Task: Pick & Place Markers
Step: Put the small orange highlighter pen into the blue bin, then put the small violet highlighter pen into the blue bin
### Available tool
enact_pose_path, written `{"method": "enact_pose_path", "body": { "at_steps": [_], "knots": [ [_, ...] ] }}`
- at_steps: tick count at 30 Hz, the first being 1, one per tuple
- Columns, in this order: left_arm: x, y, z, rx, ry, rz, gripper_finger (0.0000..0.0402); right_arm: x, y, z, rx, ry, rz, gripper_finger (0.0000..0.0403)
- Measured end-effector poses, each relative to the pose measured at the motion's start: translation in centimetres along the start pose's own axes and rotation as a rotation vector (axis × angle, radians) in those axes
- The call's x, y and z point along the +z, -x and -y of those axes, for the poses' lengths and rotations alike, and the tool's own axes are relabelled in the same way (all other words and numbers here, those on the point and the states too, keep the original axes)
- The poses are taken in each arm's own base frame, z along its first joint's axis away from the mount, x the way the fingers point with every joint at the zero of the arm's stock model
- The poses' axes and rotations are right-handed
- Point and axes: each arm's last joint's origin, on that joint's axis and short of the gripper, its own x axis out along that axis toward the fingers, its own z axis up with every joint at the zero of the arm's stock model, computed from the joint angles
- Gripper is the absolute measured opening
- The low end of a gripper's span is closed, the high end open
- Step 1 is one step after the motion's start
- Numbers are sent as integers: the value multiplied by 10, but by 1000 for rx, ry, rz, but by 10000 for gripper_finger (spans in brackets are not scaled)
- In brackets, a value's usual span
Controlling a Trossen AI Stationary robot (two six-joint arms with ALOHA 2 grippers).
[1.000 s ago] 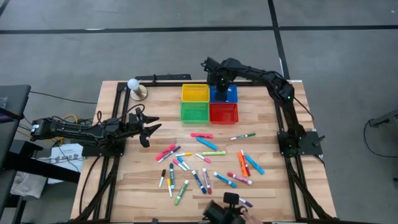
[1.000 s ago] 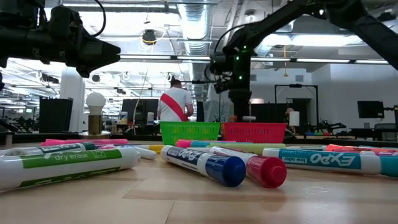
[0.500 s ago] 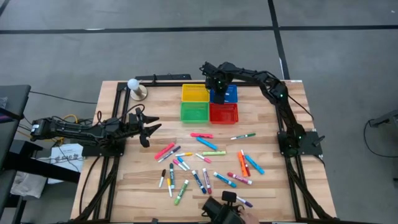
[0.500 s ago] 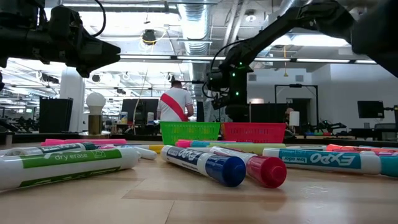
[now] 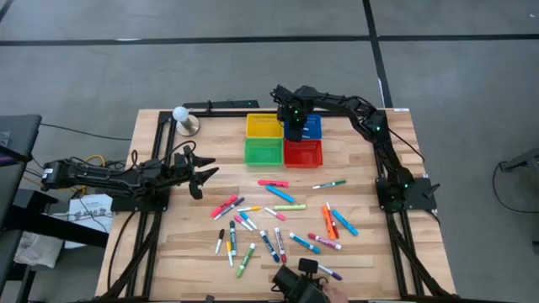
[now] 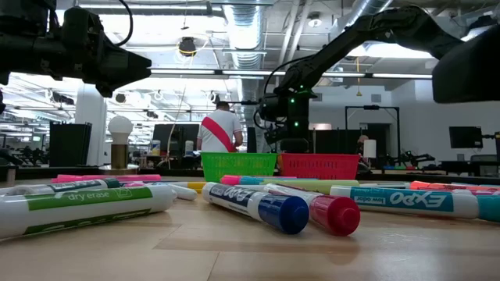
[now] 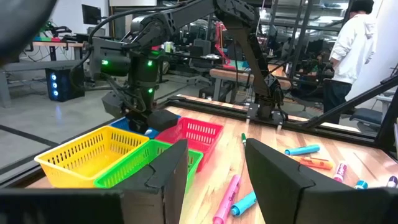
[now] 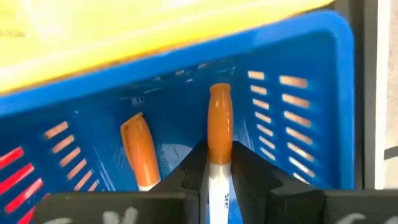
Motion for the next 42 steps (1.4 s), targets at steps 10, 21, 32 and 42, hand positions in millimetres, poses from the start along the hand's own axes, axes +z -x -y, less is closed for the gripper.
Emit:
{"method": "enact_pose_path", "body": {
  "at_steps": [10,21,32,42],
  "knots": [
    [0,0,0,0,0,0,161,0,0,0,-8,-2,0,60],
    [0,0,0,0,0,0,161,0,0,0,-6,-24,-5,102],
    [0,0,0,0,0,0,161,0,18,-5,-57,-25,-88,99],
    [0,0,0,0,0,0,161,18,101,-14,-80,38,-23,98]
  ]
}}
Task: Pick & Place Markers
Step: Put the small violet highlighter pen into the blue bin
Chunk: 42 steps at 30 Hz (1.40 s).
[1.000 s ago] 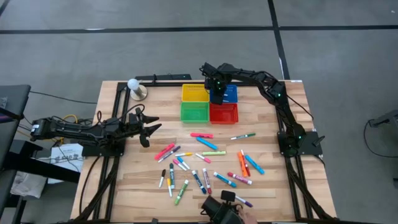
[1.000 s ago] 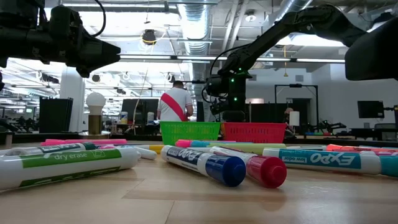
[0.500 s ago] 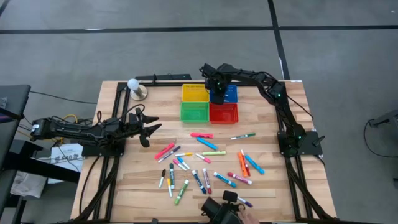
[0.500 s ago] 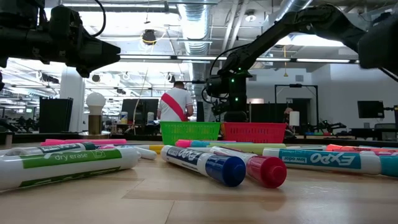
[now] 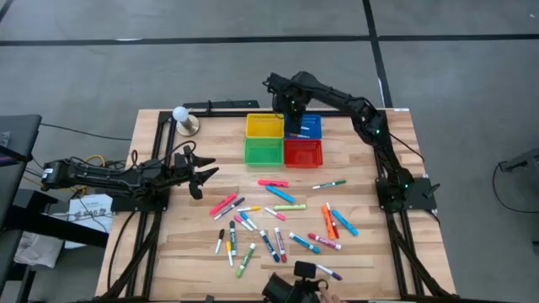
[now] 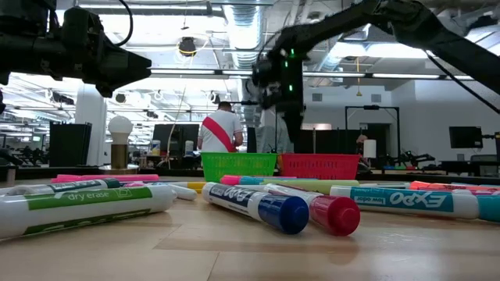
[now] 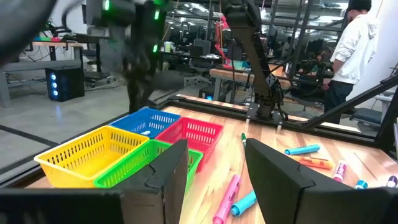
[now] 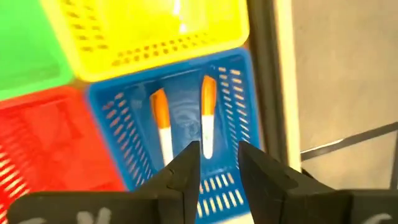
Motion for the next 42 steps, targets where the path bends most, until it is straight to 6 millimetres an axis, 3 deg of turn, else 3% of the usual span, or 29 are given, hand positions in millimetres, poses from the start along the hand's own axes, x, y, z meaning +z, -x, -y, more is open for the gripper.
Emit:
{"method": "enact_pose_path", "body": {
  "at_steps": [5,13,25,32,42],
  "knots": [
    [0,0,0,0,0,0,161,-1,41,-9,-18,14,50,98],
    [0,0,0,0,0,0,161,-23,96,-39,-19,-2,101,98],
    [-1,0,0,0,-2,-7,161,-61,184,-99,-19,-18,313,98],
    [-1,0,0,0,-2,-6,161,-77,214,-138,15,-2,400,98],
    [-1,0,0,0,-2,-6,161,-82,226,-196,113,22,425,98]
  ]
}}
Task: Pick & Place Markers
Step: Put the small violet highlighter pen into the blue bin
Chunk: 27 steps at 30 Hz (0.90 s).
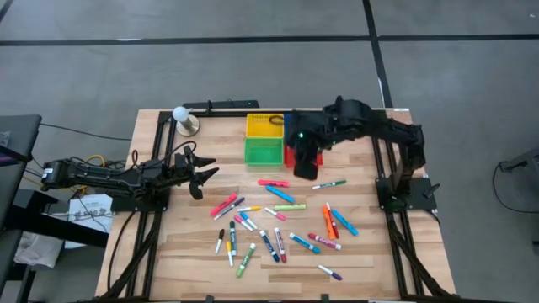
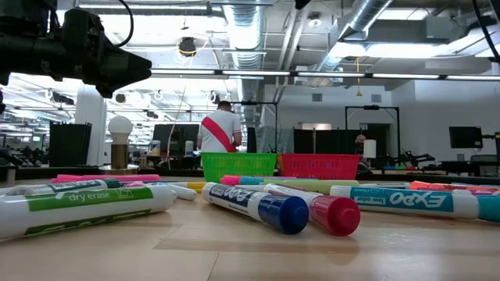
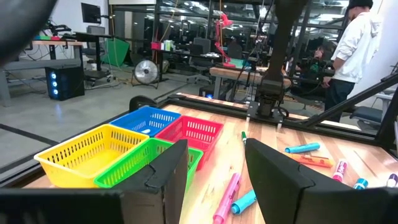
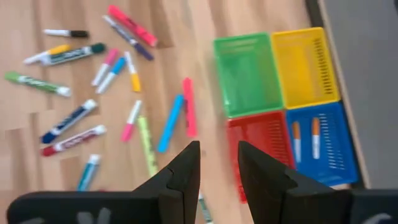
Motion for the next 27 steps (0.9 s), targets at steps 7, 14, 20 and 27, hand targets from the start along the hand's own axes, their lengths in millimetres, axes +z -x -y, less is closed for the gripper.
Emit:
{"method": "enact_pose_path", "body": {
  "at_steps": [7,14,20,27],
  "knots": [
    [0,0,0,0,0,0,161,-8,-8,-43,106,-34,-62,98],
    [0,0,0,0,0,0,161,-23,-24,-92,140,-54,-171,98],
    [0,0,0,0,0,0,161,-42,-31,-130,132,-124,-247,98],
    [0,0,0,0,0,0,161,-63,-31,-170,132,-245,-278,98]
  ]
}}
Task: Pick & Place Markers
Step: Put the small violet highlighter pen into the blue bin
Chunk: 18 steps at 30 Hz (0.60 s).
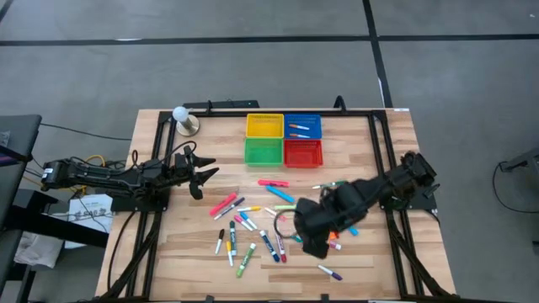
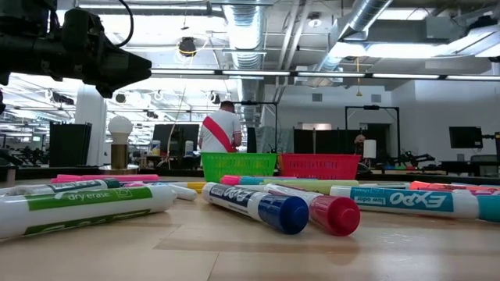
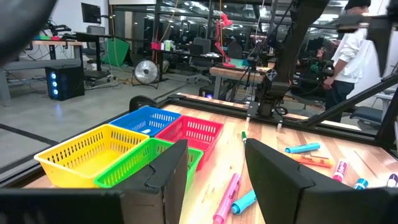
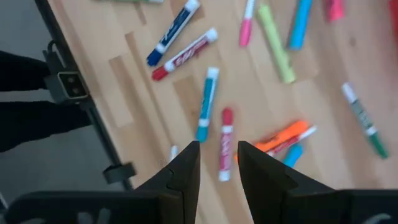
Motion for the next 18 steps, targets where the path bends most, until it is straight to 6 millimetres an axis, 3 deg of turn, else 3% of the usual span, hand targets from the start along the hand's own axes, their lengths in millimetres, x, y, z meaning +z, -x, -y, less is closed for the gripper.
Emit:
{"method": "enact_pose_path", "body": {
  "at_steps": [9,18],
  "knots": [
    [0,0,0,0,0,0,161,-32,1,-30,31,-98,-10,98],
    [0,0,0,0,0,0,161,-48,1,-43,49,-194,-37,98]
  ]
}}
